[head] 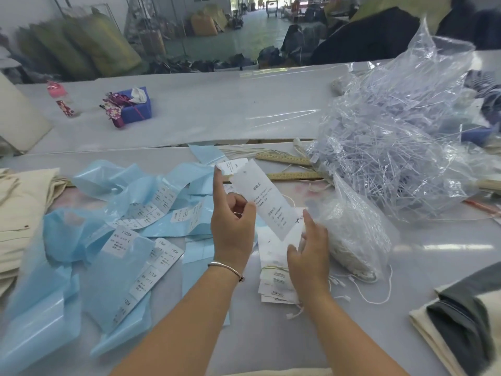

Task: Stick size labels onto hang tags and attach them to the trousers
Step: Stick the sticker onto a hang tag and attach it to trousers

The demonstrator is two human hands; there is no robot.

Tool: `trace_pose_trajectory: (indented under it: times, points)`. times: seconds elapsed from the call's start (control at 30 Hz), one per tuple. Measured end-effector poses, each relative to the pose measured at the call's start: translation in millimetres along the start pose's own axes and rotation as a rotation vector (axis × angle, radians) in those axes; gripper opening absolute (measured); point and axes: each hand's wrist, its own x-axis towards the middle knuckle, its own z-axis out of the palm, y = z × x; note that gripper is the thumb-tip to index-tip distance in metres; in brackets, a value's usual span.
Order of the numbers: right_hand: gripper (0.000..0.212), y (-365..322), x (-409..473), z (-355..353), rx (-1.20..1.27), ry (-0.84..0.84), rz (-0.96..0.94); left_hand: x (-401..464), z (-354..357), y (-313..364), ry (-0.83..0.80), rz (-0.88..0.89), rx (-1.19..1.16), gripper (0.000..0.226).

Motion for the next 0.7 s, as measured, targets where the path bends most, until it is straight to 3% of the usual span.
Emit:
trace_pose_trajectory:
  times: [0.1, 0.17, 0.27, 0.33, 0.4, 0.47, 0.6, 0.7]
  points:
    - [0.072, -28, -4, -20, -0.064, 0.211, -0.226, -5, -24, 22, 0.024, 0.086, 0.05, 0.083]
    - [0.069, -55, -17, -34, -0.068, 0.095, -0.354, -19, -40, 33, 0.004, 0.141, 0.08, 0.086]
    - [0.073, -91, -46, -44, -0.189, -0.304, -0.474, -46, -65, 49, -0.054, 0.171, 0.082, 0.089]
    - [0.059, -103, -62, -43, -0.335, -0.317, -0.553, -62, -78, 59, -0.084, 0.194, 0.056, 0.089]
    - [0.029, -118, -85, -45, -0.312, -0.209, -0.613, -77, -97, 72, -0.127, 0.204, 0.018, 0.09]
    - [0.023, -128, -112, -49, -0.271, -0.193, -0.565, -90, -119, 83, -0.175, 0.172, -0.034, 0.088]
    - [0.062, -140, -162, -62, -0.127, -0.203, -0.371, -111, -167, 99, -0.199, 0.073, -0.182, 0.081]
    - [0.051, -145, -198, -72, 0.018, -0.284, -0.264, -133, -203, 104, -0.223, -0.025, -0.294, 0.074]
